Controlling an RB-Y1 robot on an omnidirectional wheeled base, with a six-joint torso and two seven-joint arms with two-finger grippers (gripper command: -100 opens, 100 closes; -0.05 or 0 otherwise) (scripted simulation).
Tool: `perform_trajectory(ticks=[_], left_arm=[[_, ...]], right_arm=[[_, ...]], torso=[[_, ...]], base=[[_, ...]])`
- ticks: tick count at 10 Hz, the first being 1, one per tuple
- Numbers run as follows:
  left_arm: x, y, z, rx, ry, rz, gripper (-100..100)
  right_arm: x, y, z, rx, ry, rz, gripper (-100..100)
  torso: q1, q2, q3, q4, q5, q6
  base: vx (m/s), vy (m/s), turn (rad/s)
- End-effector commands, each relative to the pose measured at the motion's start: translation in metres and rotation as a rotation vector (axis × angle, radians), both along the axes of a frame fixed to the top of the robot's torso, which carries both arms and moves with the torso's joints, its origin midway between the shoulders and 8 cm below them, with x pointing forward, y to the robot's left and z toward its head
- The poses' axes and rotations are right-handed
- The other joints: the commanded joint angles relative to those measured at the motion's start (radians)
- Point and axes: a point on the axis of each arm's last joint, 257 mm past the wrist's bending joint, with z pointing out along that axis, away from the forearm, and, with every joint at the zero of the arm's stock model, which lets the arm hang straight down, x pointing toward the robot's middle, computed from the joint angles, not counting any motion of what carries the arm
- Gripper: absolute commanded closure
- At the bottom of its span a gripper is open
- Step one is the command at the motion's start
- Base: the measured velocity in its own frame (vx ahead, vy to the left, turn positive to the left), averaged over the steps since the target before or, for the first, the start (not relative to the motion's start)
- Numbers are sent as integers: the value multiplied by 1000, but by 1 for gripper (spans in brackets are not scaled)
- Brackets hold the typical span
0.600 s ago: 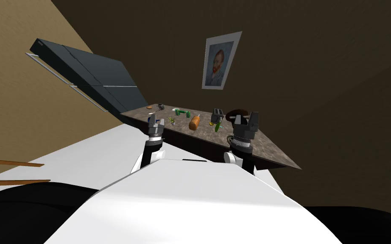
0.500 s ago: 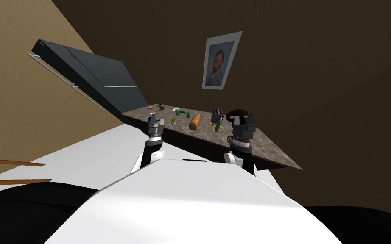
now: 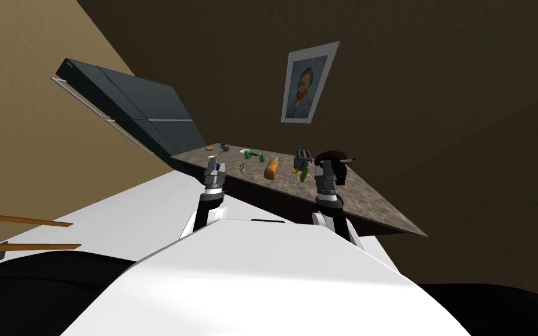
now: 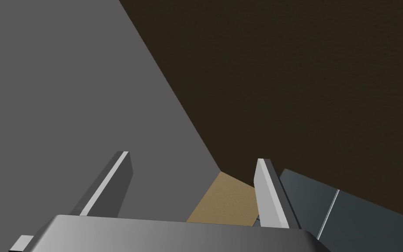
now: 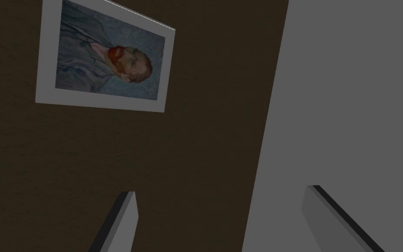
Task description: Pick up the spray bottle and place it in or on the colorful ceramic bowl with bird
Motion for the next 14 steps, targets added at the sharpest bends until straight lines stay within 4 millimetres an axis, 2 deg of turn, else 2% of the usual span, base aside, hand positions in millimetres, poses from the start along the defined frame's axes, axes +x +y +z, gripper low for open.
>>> perform_trajectory(ticks=[1,2,5,6,8,9,13,14], left_arm=[[0,0,0,0,0,0,0],[0,0,0,0,0,0,0],[0,0,0,0,0,0,0],[0,0,0,0,0,0,0],[0,0,0,0,0,0,0],[0,0,0,0,0,0,0],[0,0,0,0,0,0,0],[0,0,0,0,0,0,0]], right_arm=[[13,-6,-26,-50,88,-23,-100],[13,-6,-26,-50,88,-23,-100],[34,-27,-81,-148,258,-78,-100],[34,-27,-81,-148,258,-78,-100],[43,-46,-119,-217,369,-121,-100],[43,-46,-120,-216,375,-122,-100],[50,-94,-190,-366,589,-214,-100],[50,-95,-192,-365,595,-216,-100]], torso=[[0,0,0,0,0,0],[0,-1,0,0,0,0],[-1,0,0,0,0,0],[1,1,0,0,0,0],[-1,-1,0,0,0,0],[1,0,0,0,0,0],[2,-1,0,0,1,0],[1,-1,0,0,1,0]], base=[[13,112,24],[12,84,5],[-8,96,27],[0,105,1],[10,104,27],[2,82,-1],[9,113,25],[-4,87,3]])
